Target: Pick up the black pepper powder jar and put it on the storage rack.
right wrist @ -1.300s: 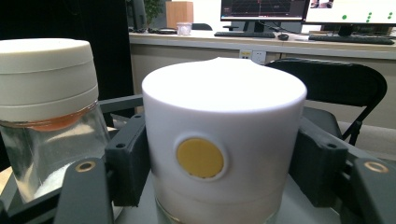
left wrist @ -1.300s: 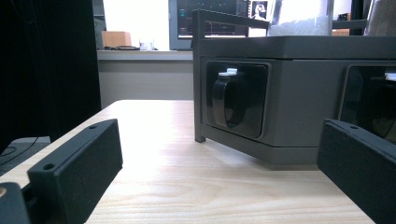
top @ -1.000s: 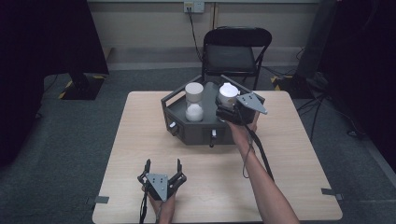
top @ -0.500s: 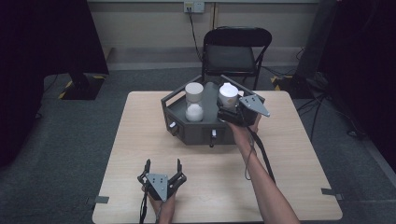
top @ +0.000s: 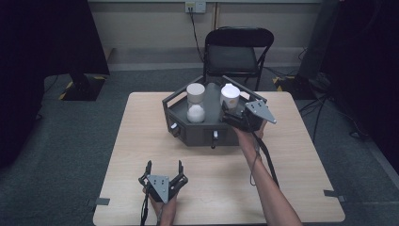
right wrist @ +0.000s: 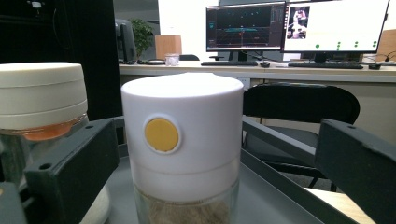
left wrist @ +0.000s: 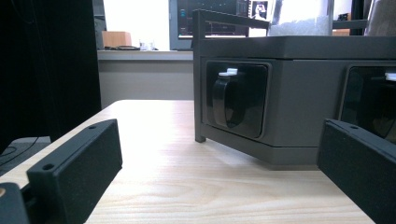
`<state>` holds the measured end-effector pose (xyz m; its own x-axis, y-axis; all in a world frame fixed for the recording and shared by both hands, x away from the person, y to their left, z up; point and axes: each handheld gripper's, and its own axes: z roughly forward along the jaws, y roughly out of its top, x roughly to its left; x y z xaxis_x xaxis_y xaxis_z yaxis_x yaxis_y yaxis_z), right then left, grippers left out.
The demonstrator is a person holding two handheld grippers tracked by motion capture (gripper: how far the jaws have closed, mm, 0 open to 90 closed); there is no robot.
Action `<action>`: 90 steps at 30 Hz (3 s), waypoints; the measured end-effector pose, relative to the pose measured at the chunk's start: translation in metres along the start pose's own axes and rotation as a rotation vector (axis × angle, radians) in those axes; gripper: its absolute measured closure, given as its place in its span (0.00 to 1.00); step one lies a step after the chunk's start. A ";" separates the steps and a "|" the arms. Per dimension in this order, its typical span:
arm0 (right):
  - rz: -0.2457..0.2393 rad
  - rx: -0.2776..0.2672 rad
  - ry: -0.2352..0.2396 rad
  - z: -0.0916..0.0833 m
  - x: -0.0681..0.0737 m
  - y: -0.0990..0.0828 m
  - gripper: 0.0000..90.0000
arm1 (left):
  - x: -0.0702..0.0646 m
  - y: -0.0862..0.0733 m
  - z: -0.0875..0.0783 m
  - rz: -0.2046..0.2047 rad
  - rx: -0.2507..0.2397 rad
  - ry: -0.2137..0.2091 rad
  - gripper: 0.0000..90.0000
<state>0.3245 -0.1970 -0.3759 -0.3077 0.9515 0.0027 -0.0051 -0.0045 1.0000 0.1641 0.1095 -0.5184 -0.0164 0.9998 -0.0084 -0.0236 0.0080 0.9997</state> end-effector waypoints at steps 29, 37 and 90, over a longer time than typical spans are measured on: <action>0.016 -0.020 0.011 -0.050 -0.014 -0.026 0.00 | 0.000 0.000 0.000 0.001 0.000 0.002 0.00; 0.009 0.004 0.002 -0.069 -0.013 -0.032 0.00 | 0.000 0.000 0.000 0.000 0.000 0.003 0.00; 0.017 0.019 -0.077 -0.167 -0.017 -0.109 0.00 | -0.001 0.000 -0.002 -0.001 -0.001 0.011 0.00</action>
<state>0.1716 -0.2639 -0.4857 -0.2338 0.9721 0.0190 0.0181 -0.0152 0.9997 0.1622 0.1081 -0.5186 -0.0275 0.9996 -0.0092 -0.0249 0.0085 0.9997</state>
